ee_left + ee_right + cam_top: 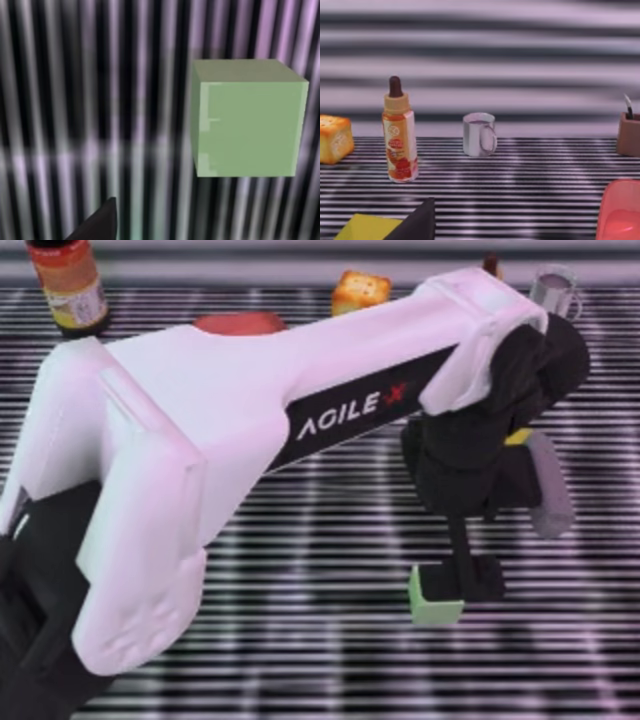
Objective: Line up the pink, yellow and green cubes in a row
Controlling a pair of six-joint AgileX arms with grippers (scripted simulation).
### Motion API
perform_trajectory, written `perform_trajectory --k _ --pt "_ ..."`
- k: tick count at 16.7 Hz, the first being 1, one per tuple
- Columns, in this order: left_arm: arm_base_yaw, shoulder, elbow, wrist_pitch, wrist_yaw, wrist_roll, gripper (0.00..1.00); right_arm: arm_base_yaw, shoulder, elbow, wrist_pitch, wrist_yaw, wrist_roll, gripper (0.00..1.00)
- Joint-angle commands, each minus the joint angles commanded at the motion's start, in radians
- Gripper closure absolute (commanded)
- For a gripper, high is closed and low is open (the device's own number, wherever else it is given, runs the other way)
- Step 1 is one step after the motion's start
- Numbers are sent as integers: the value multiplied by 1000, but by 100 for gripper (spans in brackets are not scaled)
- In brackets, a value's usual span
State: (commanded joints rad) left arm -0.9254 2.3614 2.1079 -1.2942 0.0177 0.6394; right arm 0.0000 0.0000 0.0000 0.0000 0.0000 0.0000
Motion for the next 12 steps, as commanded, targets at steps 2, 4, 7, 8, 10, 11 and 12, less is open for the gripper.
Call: perform_trajectory --k 2,4,7,8,10,11,12 --pt "5 -10 -9 6 0 -2 0 2 9 10 -7 0 3 0" --pt "30 -61 -57 35 -3 -16 0 12 59 61 -41 -2 19 0" --pt "105 -215 -199 120 -8 -62 0 37 211 216 -139 -3 62 0" --pt "139 -287 -264 158 -11 -83 0 47 283 288 -183 -3 80 0" --pt "218 -461 -418 248 -16 -132 0 69 458 454 -284 -2 119 0" --pt "262 -564 -507 299 -18 -160 0 82 562 546 -341 -1 140 0" --pt "308 -673 -602 353 -20 -190 0 93 667 636 -397 0 161 0"
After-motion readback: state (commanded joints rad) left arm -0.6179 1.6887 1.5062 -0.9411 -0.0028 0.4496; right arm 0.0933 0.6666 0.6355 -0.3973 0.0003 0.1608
